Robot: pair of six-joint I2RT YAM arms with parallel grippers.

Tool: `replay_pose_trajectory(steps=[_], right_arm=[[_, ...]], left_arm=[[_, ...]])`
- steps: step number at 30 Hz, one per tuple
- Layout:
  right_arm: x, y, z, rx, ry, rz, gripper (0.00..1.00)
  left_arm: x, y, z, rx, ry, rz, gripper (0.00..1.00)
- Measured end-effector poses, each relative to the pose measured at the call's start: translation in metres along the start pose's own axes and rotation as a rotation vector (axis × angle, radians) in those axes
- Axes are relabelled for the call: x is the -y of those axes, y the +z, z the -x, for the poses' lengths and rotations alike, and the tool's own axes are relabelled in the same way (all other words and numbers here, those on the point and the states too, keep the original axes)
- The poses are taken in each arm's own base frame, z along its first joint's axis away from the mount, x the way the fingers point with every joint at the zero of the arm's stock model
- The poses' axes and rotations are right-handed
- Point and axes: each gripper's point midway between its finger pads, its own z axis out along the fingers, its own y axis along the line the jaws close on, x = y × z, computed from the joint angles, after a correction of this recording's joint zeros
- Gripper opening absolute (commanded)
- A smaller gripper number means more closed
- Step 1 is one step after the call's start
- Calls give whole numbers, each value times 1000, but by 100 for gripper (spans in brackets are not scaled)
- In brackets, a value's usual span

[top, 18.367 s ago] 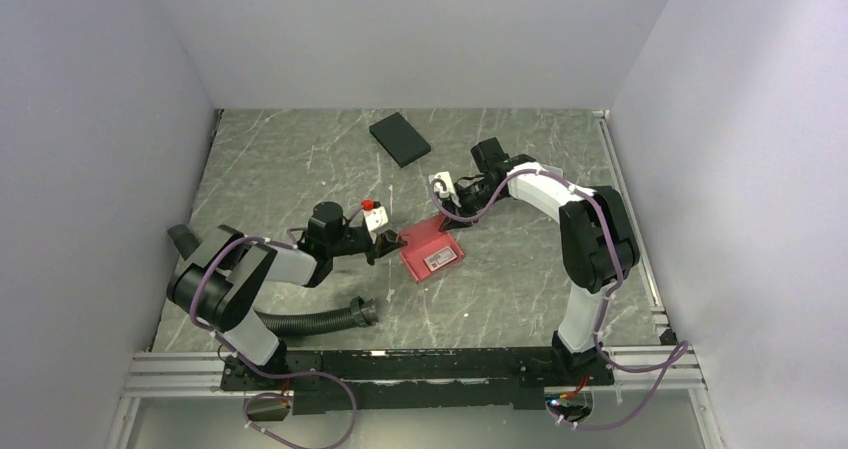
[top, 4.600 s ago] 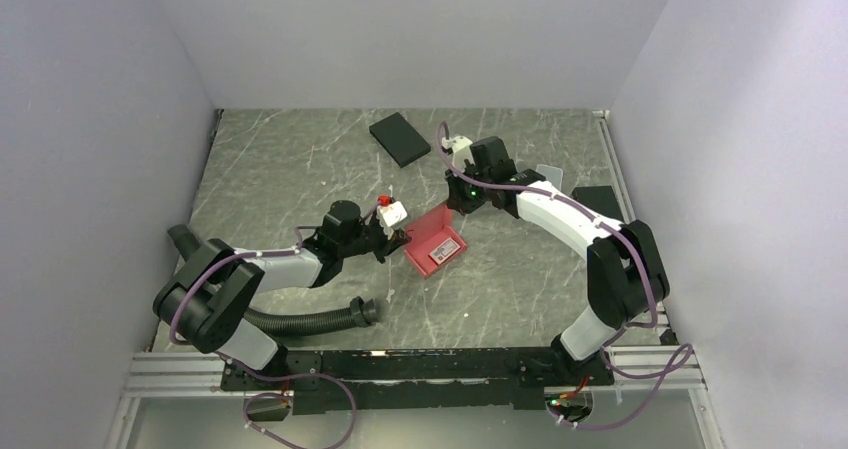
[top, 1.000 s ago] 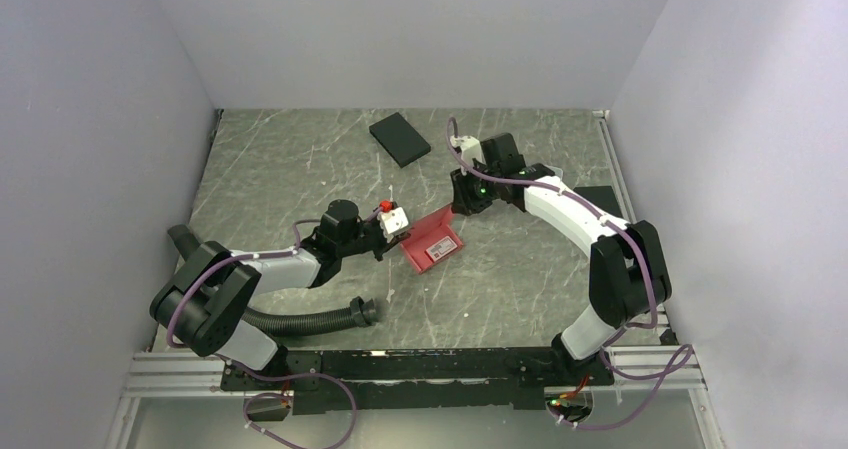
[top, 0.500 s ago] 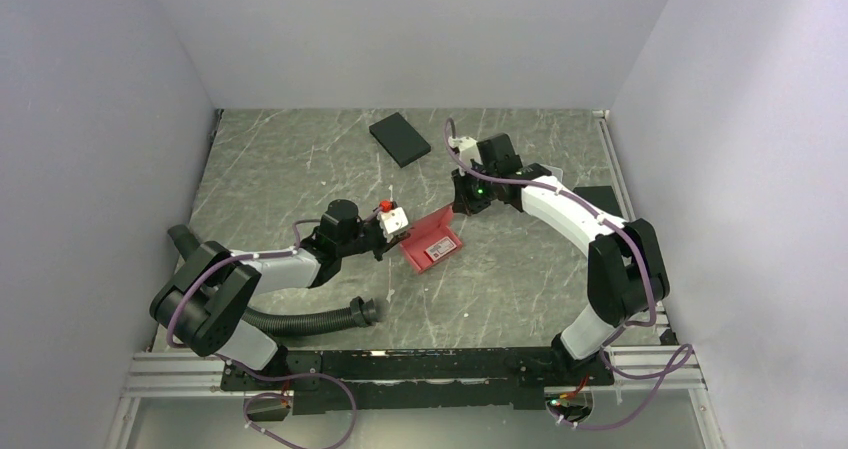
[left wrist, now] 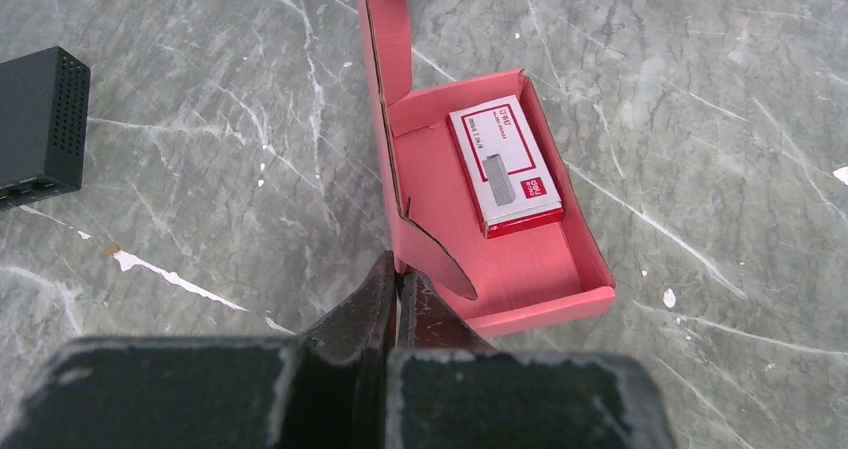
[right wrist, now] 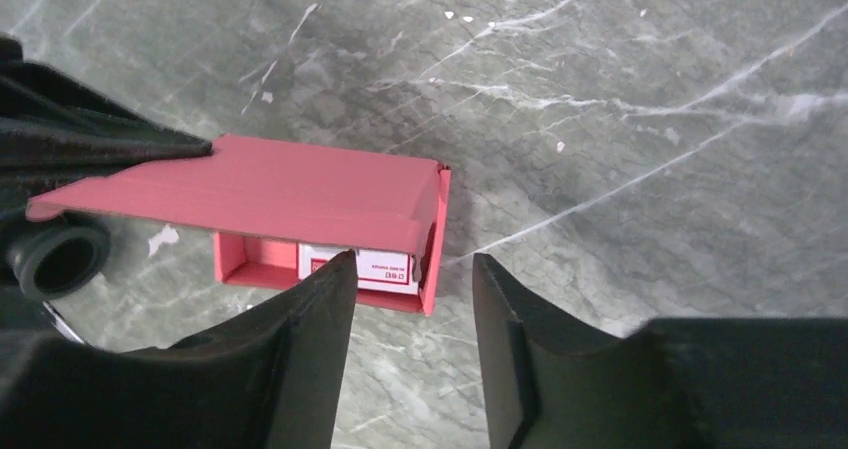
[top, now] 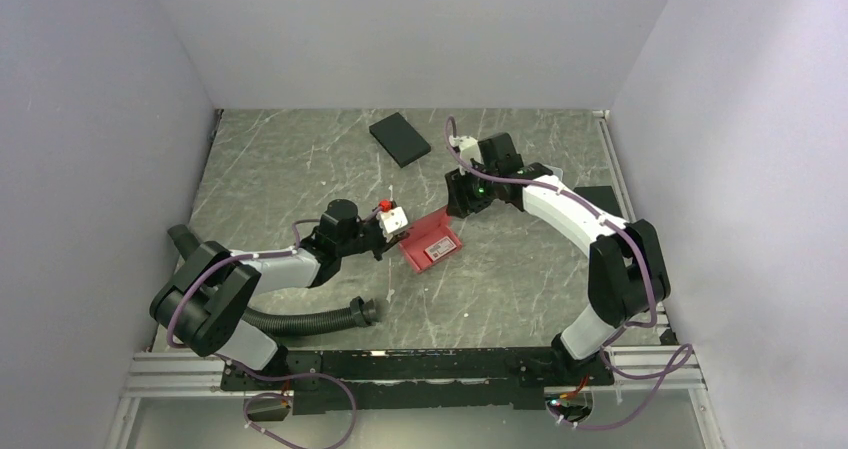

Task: Fold the paper box
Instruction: Close the paper box at the center of the board.

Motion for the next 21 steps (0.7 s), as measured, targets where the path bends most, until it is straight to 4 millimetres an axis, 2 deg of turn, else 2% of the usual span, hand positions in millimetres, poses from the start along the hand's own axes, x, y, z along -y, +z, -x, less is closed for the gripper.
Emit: replay_pose_trajectory(steps=[4,7,12,14,21], right_arm=[[-5,-11,2,8,-101,31,65],[-9,-27,9,39,-197,49,72],[-9,-59,25,132,-325,94,74],[-7,-66,28,152,-348,111,75],[-5,-73,26,168,-377,164,76]], left_arm=[[-1,0,0,0,3,1,0],[-2,-1,0,0,4,2,1],[-2,-1,0,2,5,0,25],[-2,-1,-1,2,1,2,28],[6,-9,-13,-19,-27,-3,47]])
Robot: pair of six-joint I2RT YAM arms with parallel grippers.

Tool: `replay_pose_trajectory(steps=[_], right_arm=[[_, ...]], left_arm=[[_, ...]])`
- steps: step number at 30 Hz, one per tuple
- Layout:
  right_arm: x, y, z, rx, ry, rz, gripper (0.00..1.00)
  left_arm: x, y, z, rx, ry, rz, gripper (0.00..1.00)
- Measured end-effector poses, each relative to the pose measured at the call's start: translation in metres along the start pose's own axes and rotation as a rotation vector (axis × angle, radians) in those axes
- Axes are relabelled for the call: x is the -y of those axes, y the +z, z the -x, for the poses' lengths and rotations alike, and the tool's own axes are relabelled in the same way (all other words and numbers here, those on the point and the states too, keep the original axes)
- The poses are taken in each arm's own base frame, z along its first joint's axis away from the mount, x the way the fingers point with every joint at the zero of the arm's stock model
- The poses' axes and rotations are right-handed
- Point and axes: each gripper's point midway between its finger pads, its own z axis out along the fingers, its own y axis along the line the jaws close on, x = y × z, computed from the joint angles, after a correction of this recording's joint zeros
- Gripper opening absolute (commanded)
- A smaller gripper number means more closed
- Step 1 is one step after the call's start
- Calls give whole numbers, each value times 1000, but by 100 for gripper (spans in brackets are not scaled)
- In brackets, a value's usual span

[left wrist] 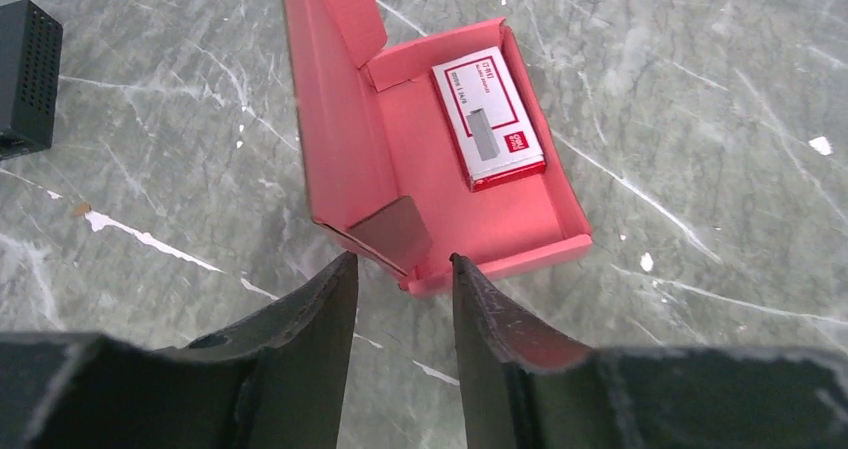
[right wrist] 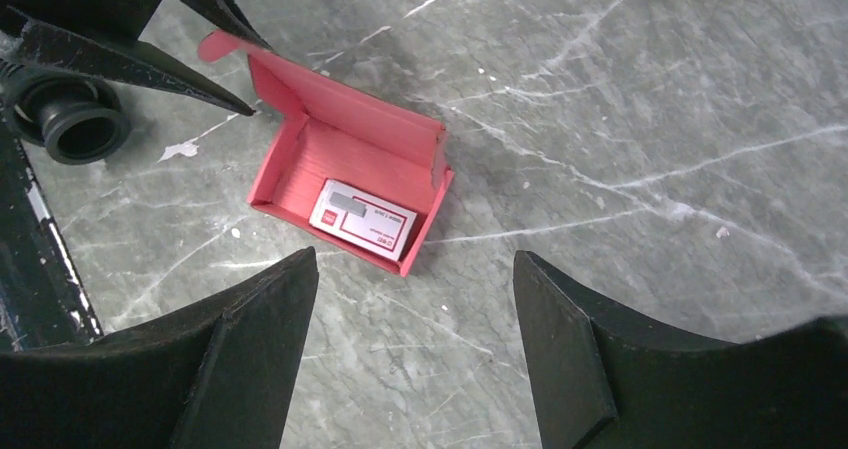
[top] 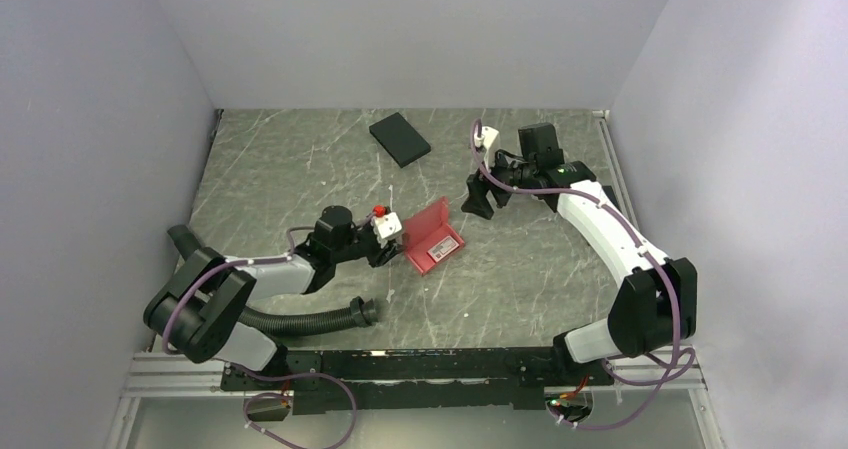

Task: Fold the paper box
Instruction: Close the paper box at the center of the board.

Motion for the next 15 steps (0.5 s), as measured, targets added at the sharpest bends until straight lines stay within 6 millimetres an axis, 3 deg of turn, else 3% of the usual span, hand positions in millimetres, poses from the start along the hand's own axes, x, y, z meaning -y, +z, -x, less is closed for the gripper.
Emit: replay_pose_trajectory(steps=[7,10,12,15], right_arm=[[-6,6,-1,7,-8,69,76],[0,13,0,6,2,94,70],[7,18,0,1,16,98,53],[19,29,-12,-25,78,91,16]], left_arm=[[4,-18,20,55,-42,30,57],[3,-27,35,85,-81,58,59],[0,-34,44,104,-114,84,61],[-3,-43,52,115,-200,133,64]])
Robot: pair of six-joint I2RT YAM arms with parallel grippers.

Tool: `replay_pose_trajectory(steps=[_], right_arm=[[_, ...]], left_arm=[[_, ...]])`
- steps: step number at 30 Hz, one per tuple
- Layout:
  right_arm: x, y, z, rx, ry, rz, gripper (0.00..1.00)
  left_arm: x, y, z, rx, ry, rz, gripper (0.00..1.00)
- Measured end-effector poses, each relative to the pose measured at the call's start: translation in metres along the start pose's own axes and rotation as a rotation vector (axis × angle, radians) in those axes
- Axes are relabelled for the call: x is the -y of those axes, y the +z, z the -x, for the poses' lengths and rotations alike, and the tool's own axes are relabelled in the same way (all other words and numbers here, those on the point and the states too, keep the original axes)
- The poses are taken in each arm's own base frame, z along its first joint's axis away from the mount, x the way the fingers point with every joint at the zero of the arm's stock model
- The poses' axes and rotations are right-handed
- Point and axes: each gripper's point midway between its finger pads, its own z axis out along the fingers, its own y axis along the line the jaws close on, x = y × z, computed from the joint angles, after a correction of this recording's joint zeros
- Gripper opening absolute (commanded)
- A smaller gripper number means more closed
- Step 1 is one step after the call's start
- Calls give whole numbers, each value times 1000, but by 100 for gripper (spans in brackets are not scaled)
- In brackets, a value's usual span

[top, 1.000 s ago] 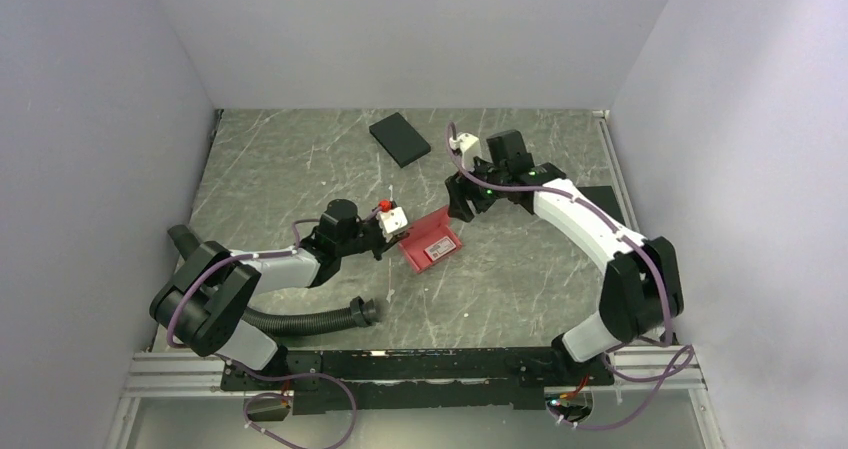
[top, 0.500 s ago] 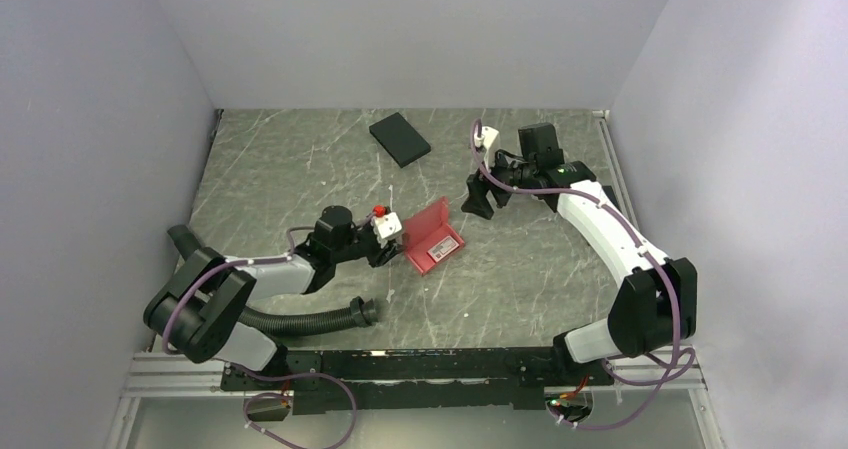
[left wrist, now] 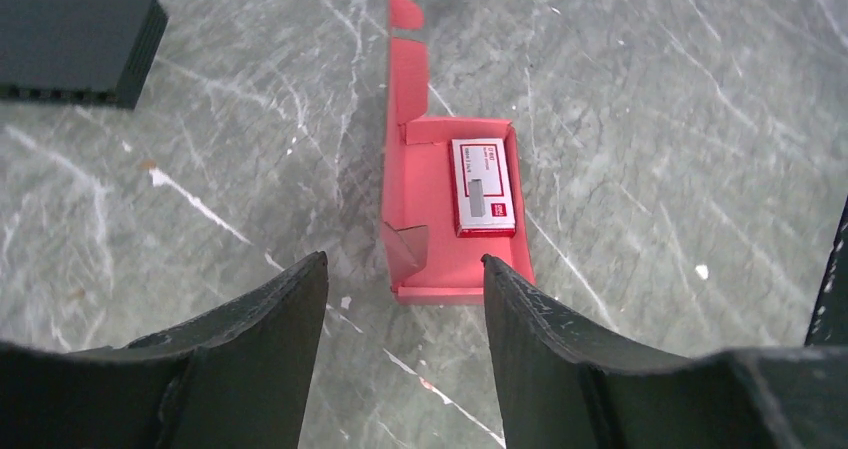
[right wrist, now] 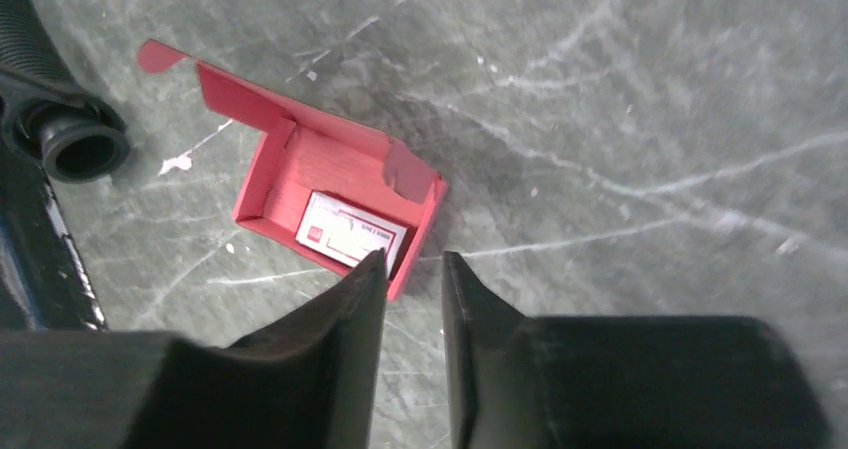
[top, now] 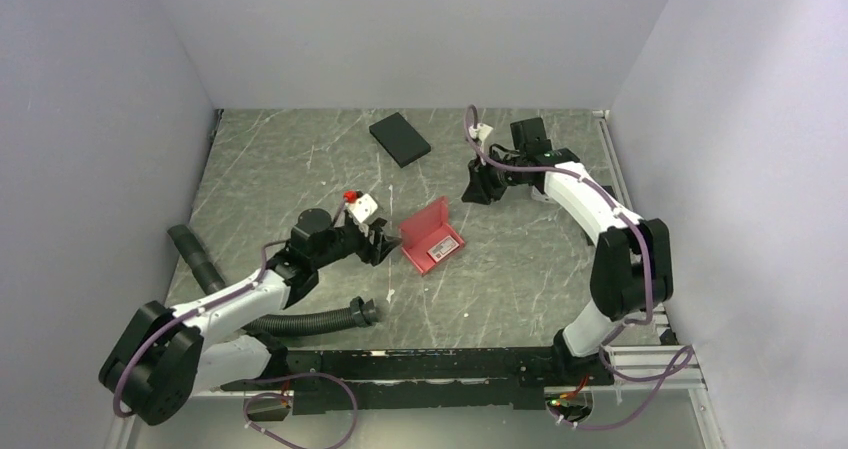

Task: Fold the paper box
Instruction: Close the paper box at the center of the board.

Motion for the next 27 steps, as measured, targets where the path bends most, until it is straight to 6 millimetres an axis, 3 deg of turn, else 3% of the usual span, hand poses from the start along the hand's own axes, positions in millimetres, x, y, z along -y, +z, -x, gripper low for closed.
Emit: replay_pose_trajectory(steps=[4,10,16,21,27], right_arm=[[19,17,-21,-43,143,-29,8],[34,44,-49,-97,293,-42,7],[18,61,-46,-110,294,-14,5],[-2,72,-41,-119,290,32,2],[-8,74,-40,-111,333,71,2]], left_arm=[[-9,-7,2,-20,-144,93,67],[-20,-6,6,-61,-280,173,69],[-31,15,26,-75,-311,175,69],[-32,38,13,-160,-341,132,62],[-25,49,0,-222,-367,68,47]])
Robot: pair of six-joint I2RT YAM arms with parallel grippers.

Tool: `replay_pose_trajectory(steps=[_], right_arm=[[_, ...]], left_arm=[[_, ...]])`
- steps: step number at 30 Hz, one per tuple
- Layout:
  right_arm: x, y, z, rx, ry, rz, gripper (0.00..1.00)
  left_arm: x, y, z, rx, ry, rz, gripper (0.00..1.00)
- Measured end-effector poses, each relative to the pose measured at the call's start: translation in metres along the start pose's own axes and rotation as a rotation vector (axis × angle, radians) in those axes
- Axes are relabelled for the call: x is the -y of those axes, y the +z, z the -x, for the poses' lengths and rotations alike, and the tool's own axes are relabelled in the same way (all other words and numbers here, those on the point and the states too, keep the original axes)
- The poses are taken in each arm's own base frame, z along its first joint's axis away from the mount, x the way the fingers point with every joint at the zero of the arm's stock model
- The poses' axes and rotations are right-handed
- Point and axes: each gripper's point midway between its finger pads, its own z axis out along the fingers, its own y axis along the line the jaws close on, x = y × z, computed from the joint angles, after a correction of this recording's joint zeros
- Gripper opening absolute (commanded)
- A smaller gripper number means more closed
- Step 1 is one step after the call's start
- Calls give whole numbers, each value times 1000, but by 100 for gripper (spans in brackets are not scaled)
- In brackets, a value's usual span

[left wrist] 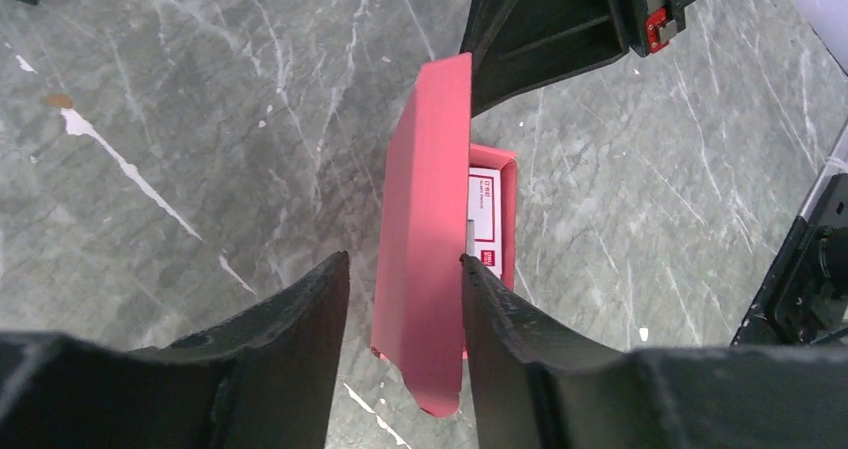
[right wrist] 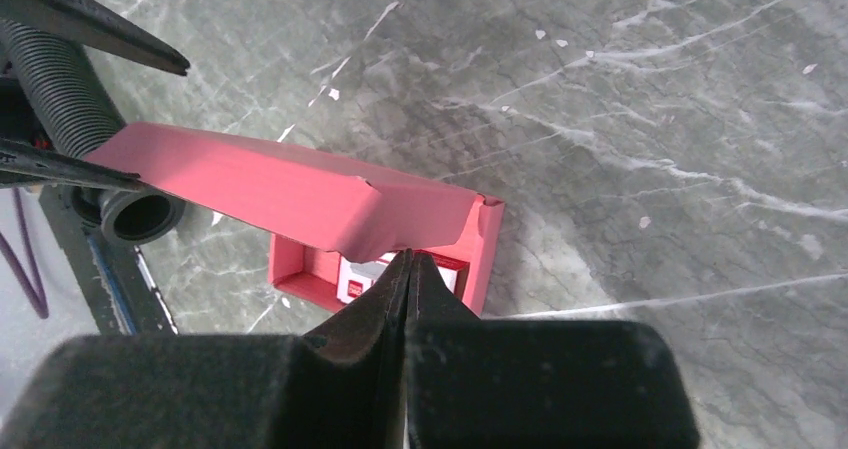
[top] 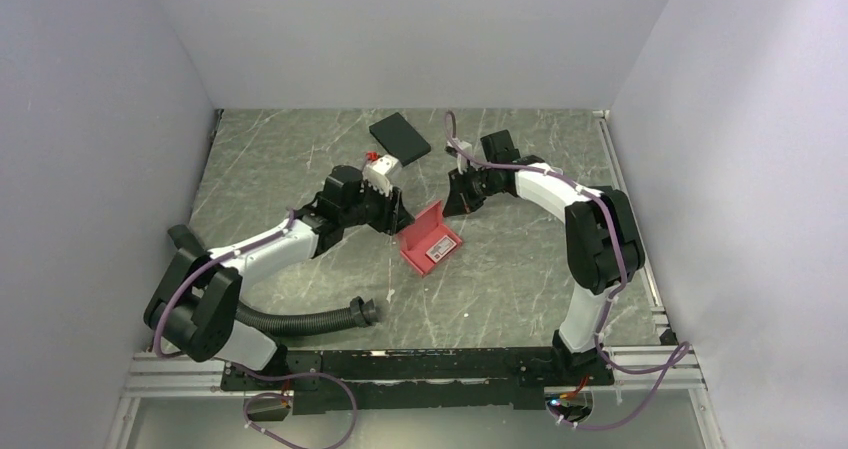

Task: Fold the paper box
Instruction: Close the paper box at the center of the board.

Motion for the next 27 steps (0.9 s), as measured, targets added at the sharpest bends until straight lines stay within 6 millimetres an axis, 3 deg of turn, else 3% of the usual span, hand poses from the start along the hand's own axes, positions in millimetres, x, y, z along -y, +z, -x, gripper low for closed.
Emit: replay_pose_trajectory(steps=[6,14,22,27], right_arm=[[-7,1,0,5,33,41,2],[-3,9,-9,-22,65,56,4],[2,5,-12,-27,46,55,7],[-1,3,-18,-44,45,72,8]], left_arm=[[6,5,2,-33,4,-40,42],[9,8,-8,-106,8,-73,43],[15,7,-13,-147,11,-112,11],[13,13,-11,-167,12,-117,6]])
